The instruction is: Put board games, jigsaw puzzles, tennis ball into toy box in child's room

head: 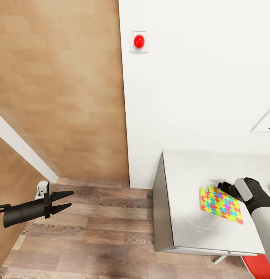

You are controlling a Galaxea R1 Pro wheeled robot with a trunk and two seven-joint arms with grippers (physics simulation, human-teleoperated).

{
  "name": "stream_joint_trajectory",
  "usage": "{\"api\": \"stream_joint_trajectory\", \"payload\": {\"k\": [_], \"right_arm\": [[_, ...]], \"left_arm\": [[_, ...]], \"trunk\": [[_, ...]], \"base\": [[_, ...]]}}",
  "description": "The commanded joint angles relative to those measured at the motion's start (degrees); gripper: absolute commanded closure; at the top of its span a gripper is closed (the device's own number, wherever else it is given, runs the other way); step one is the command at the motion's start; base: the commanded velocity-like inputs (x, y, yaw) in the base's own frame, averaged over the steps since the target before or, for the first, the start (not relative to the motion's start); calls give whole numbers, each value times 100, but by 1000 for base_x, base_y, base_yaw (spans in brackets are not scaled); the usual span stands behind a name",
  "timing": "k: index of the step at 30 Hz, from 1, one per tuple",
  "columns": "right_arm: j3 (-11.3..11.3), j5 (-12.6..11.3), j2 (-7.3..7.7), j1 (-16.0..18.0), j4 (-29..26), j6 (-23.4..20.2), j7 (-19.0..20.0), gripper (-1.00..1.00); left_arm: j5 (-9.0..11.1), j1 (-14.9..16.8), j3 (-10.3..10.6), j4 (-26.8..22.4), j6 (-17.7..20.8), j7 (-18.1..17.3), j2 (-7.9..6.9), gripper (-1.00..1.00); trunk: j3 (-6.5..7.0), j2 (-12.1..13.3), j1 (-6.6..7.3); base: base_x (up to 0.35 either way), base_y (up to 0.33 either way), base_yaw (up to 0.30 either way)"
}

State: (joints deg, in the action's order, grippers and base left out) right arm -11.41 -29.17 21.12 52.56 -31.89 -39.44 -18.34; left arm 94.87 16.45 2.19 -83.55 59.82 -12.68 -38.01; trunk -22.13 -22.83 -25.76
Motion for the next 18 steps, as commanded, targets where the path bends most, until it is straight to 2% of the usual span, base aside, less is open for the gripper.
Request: {"api": "stream_joint_trajectory", "payload": {"k": [1,11,18], "right_arm": [[-2,-124,-2,-1,157,-16,-46,-100],[-10,-124,-1,-9,157,-15,-46,-100],[-10,-124,-2,-9,157,-16,-46,-100]], "left_arm": [[-47,7,9,5,4,-59,-5,-100],[-47,7,16,5,4,-59,-5,-100],[-47,7,13,5,4,-59,-5,-100]], "trunk": [[-11,-9,-2],[-11,-9,-2],[-11,-9,-2]], "base": [[-174,165,0],[-204,131,0],[-52,193,0]]}}
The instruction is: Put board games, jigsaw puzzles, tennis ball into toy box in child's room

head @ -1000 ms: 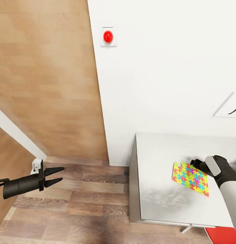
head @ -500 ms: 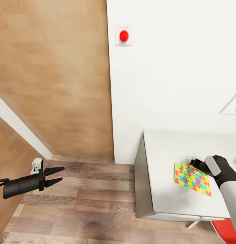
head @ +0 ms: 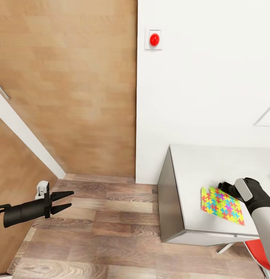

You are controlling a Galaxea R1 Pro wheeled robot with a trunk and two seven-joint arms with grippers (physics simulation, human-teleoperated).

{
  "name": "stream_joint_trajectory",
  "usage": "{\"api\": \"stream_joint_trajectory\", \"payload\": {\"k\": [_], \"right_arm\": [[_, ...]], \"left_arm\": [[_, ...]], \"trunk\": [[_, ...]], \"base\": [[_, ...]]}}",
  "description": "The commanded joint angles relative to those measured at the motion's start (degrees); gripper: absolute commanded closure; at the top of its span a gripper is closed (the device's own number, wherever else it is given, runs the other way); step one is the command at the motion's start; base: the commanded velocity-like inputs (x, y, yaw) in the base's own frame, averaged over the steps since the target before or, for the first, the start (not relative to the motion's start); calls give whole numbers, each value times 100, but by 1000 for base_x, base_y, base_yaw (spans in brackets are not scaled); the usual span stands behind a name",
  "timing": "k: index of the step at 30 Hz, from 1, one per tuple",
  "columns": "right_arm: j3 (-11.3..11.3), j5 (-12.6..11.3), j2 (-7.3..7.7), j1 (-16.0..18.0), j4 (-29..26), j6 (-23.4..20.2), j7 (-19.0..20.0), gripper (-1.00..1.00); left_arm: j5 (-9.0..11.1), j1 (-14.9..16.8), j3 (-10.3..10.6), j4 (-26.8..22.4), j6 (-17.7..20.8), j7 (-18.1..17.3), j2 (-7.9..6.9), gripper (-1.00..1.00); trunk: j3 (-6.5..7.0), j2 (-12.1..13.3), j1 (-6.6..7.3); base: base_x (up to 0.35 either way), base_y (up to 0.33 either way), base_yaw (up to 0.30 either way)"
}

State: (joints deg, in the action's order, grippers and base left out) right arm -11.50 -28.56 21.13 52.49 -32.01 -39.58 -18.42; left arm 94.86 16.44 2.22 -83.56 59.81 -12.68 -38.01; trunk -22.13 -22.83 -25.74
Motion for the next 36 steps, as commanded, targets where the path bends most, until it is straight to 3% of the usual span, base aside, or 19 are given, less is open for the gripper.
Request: {"api": "stream_joint_trajectory", "payload": {"k": [1,36], "right_arm": [[-2,-185,-4,-2,169,-1,-39,-100],[0,-185,-10,-9,169,-1,-39,-100]], "left_arm": [[-47,8,10,6,4,-59,-4,-100],[-47,8,14,6,4,-59,-4,-100]], "trunk": [[-10,-8,-4],[-10,-8,-4]], "base": [[-9,217,0],[-15,102,0]]}}
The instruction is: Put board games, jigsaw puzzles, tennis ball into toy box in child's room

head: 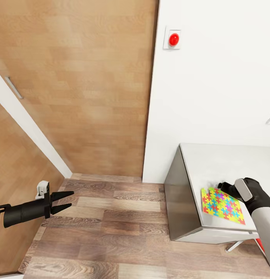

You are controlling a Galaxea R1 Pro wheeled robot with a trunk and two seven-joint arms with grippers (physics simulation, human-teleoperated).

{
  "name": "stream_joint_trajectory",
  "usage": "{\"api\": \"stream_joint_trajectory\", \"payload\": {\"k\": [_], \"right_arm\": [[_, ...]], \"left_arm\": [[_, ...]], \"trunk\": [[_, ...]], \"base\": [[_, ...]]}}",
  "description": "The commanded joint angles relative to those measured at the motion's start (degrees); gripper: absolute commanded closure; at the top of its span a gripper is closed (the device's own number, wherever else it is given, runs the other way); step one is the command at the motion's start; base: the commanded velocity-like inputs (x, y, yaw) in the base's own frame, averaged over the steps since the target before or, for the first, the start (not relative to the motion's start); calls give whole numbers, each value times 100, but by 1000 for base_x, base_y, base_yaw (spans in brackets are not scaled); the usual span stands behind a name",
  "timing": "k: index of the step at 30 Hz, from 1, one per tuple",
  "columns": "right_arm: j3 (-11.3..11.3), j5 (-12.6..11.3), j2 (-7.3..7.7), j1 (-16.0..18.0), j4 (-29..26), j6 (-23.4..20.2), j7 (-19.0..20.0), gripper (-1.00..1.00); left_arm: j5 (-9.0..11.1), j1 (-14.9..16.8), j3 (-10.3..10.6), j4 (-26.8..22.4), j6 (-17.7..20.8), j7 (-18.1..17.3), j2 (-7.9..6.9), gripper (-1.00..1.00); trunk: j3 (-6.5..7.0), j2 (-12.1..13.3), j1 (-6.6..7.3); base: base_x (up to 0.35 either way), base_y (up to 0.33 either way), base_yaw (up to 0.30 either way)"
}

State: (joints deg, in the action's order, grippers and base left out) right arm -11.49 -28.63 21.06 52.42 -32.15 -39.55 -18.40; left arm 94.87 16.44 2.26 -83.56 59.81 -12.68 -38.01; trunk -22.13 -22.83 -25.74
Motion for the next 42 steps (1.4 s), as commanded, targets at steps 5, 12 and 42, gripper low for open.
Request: {"api": "stream_joint_trajectory", "payload": {"k": [5,12,42], "right_arm": [[-3,-178,-5,-3,183,-2,-41,-100],[2,-178,-5,-3,183,0,-41,-100],[-3,-187,7,-3,227,158,-32,-100]], "left_arm": [[-47,8,6,6,4,-59,-4,-100],[-47,8,8,6,4,-59,-4,-100],[-48,8,23,6,4,-52,-4,-100]], "trunk": [[-10,-8,-4],[-10,-8,-4],[-10,-8,-4]], "base": [[-8,106,0],[-1,99,0],[-17,31,0]]}}
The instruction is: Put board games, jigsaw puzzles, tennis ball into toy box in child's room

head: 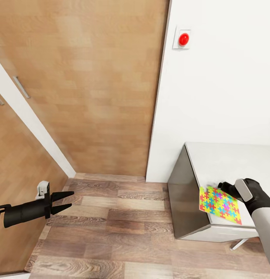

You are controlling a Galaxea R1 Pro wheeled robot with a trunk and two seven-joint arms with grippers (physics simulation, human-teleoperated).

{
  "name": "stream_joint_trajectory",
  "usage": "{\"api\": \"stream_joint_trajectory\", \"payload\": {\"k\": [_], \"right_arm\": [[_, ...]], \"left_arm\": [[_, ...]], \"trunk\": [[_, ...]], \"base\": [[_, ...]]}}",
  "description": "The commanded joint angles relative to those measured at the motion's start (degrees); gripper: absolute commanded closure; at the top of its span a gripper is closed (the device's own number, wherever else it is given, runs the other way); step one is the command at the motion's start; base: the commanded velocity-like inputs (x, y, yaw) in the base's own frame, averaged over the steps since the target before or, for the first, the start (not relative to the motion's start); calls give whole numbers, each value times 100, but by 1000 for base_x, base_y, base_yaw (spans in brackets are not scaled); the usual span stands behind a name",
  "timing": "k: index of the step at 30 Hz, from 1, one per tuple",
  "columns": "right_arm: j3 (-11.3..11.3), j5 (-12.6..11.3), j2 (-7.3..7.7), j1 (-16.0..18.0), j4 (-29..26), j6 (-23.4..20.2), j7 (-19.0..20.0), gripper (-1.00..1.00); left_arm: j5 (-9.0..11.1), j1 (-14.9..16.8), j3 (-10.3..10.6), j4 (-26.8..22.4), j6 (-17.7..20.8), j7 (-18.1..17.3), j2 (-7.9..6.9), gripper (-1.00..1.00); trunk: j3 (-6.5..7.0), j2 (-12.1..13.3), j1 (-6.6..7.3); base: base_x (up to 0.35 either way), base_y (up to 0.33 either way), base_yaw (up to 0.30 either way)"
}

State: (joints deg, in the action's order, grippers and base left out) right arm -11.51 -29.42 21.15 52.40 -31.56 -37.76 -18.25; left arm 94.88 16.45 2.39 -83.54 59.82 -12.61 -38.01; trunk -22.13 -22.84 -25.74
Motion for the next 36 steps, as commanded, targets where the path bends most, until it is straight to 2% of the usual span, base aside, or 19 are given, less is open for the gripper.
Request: {"api": "stream_joint_trajectory", "payload": {"k": [1,23,36], "right_arm": [[0,-108,0,-2,168,-21,-47,-100],[1,-108,-5,-2,169,-21,-47,-100],[0,-108,3,-2,169,-21,-47,-100]], "left_arm": [[-49,8,11,4,4,-59,-5,-100],[-48,8,15,4,4,-58,-5,-100],[-48,8,23,4,4,-58,-5,-100]], "trunk": [[-10,-8,-4],[-10,-8,-4],[-10,-8,-4]], "base": [[-8,4,0],[-1,78,0],[0,18,0]]}}
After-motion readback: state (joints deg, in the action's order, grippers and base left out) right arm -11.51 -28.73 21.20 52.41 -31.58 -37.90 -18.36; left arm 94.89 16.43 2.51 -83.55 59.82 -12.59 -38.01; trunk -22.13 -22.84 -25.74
